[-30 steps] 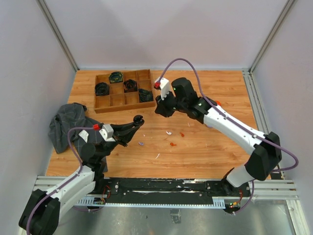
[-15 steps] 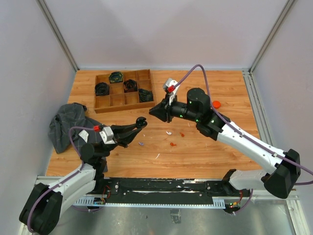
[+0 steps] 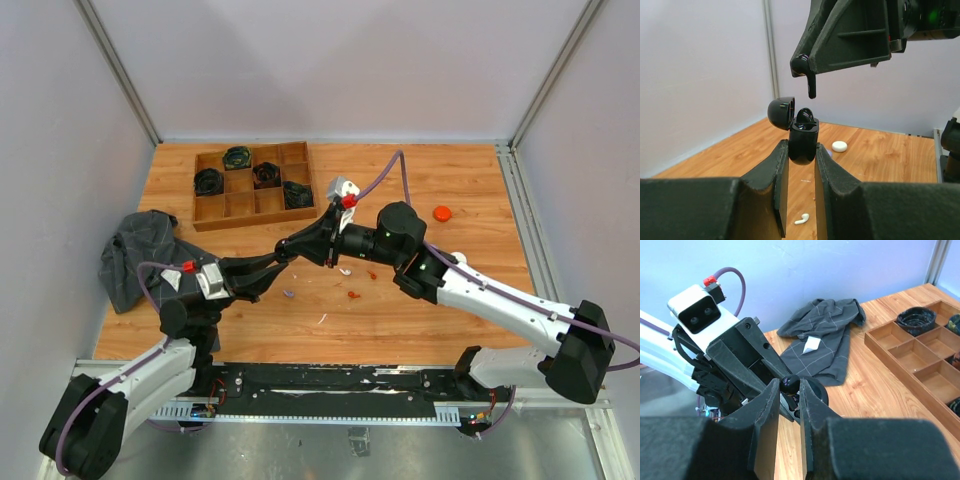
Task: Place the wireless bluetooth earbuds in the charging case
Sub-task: Place the earbud in the charging case.
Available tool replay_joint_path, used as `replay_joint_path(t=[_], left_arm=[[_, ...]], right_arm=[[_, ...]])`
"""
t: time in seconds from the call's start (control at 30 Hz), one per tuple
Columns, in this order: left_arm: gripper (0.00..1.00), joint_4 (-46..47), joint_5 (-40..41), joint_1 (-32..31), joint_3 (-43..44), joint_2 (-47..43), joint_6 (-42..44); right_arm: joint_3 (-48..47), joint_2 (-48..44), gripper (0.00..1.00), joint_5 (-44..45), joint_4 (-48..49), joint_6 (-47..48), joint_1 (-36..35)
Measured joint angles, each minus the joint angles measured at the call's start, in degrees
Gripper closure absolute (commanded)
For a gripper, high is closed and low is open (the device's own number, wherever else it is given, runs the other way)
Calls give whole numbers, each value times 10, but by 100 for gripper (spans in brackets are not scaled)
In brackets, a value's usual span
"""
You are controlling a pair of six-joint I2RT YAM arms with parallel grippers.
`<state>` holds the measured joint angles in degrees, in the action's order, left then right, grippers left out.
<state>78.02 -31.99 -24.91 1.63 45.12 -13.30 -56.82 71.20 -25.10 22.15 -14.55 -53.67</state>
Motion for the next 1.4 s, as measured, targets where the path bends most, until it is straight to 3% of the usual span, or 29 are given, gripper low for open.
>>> replay_joint_path(t=[1.4], left_arm=[[100,27,33,0,0,-11,-55]], right_arm=[[2,38,83,-14,59,9,-23]])
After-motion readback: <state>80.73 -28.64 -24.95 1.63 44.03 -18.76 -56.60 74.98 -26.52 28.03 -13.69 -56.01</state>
